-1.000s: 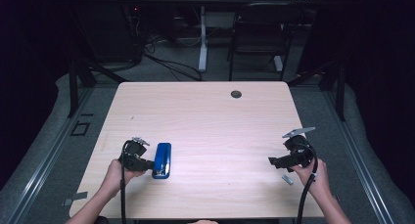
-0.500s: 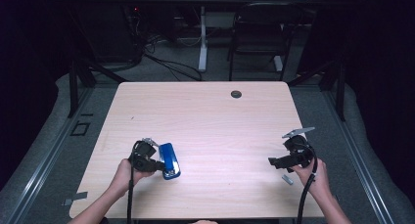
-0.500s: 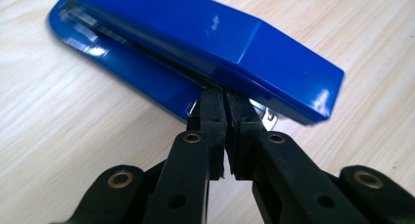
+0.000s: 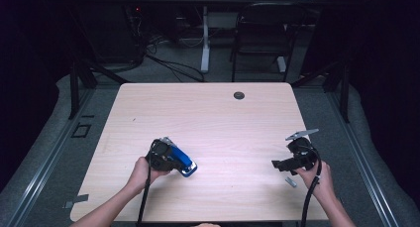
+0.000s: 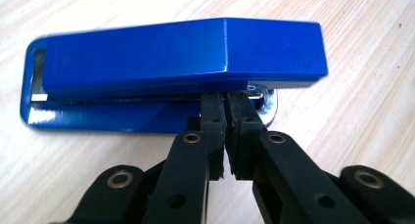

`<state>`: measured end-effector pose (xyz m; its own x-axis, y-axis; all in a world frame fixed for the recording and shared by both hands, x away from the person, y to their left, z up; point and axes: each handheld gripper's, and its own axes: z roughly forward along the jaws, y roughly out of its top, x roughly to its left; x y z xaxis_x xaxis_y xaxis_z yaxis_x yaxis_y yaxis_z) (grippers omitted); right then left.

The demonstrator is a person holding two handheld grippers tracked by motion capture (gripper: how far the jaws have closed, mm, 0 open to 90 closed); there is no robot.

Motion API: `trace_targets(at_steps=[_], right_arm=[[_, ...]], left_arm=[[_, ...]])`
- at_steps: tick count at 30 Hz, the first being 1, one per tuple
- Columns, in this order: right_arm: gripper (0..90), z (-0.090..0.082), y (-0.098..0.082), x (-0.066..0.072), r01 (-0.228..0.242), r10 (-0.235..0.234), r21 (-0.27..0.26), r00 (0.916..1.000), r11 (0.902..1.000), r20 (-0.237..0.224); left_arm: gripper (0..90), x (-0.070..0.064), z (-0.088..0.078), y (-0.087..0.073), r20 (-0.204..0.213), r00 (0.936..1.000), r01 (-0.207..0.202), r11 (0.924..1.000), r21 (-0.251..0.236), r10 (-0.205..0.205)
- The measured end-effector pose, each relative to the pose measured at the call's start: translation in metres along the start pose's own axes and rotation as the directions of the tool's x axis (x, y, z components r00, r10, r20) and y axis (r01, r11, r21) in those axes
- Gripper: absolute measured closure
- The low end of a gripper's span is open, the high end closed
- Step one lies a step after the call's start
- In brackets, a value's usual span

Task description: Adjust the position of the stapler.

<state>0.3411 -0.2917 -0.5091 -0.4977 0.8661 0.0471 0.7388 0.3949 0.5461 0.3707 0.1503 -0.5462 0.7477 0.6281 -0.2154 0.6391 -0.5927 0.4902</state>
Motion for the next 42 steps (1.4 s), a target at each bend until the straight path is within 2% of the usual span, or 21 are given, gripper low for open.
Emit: trace_targets(at_steps=[4, 8, 10, 12, 16, 18, 21, 24, 26, 29, 33, 34, 42], right_arm=[[6.3, 0.001, -0.001, 0.0, -0.004, 0.004, -0.002, 1.0, 1.0, -0.002], [6.3, 0.0, -0.002, 0.0, 0.005, -0.005, 0.003, 1.0, 1.0, 0.006], [6.3, 0.0, -0.002, 0.001, 0.01, -0.01, 0.005, 0.9999, 0.9999, 0.009], [6.4, 0.0, -0.001, 0.0, 0.017, -0.017, 0.01, 0.9998, 0.9998, 0.005], [6.3, 0.0, -0.001, 0.002, 0.016, -0.016, 0.003, 0.9999, 0.9999, -0.001], [6.3, 0.001, -0.001, 0.001, 0.013, -0.013, 0.003, 0.9999, 0.9999, 0.0], [6.4, 0.002, 0.0, 0.001, 0.015, -0.015, 0.01, 0.9999, 0.9998, 0.0], [6.4, 0.002, 0.0, 0.001, 0.02, -0.02, 0.017, 0.9998, 0.9997, 0.009], [6.5, 0.003, 0.0, 0.001, 0.024, -0.024, 0.017, 0.9997, 0.9996, 0.008], [6.5, 0.002, -0.001, 0.001, 0.025, -0.025, 0.017, 0.9996, 0.9995, 0.008], [6.6, 0.002, -0.001, 0.001, 0.018, -0.018, 0.016, 0.9998, 0.9997, 0.004], [6.7, 0.002, -0.001, 0.001, 0.024, -0.024, 0.019, 0.9997, 0.9995, 0.009], [6.7, 0.004, -0.001, 0.002, 0.017, -0.017, 0.013, 0.9999, 0.9998, -0.002]], left_arm=[[86.6, -0.001, -0.002, 0.0, 0.015, 0.9998, -0.015, 0.9999, 0.003, 0.014], [86.7, 0.002, -0.018, -0.006, 0.012, 0.9998, -0.014, 0.9991, -0.041, 0.015], [87.9, 0.01, -0.029, -0.01, 0.007, 1.0, 0.005, 0.997, -0.077, -0.004], [88.9, 0.022, -0.039, -0.015, -0.005, 0.9987, 0.051, 0.9917, -0.118, -0.052], [89.3, 0.045, -0.053, -0.023, -0.068, 0.9912, 0.101, 0.9799, -0.172, -0.114], [89.3, 0.055, -0.055, -0.026, -0.095, 0.986, 0.118, 0.9761, -0.182, -0.137], [89.1, 0.067, -0.048, -0.025, -0.129, 0.9795, 0.132, 0.9759, -0.174, -0.155], [89.0, 0.069, -0.041, -0.021, -0.145, 0.9783, 0.124, 0.979, -0.162, -0.148], [88.6, 0.069, -0.031, -0.015, -0.157, 0.9801, 0.101, 0.9857, -0.135, -0.122], [88.2, 0.069, -0.026, -0.012, -0.168, 0.9808, 0.077, 0.9884, -0.131, -0.099], [88.2, 0.068, -0.022, -0.008, -0.174, 0.9813, 0.062, 0.9907, -0.121, -0.082], [88.2, 0.067, -0.02, -0.007, -0.168, 0.9831, 0.053, 0.9915, -0.119, -0.073], [88.2, 0.065, -0.016, -0.002, -0.157, 0.9862, 0.031, 0.992, -0.123, -0.05]])
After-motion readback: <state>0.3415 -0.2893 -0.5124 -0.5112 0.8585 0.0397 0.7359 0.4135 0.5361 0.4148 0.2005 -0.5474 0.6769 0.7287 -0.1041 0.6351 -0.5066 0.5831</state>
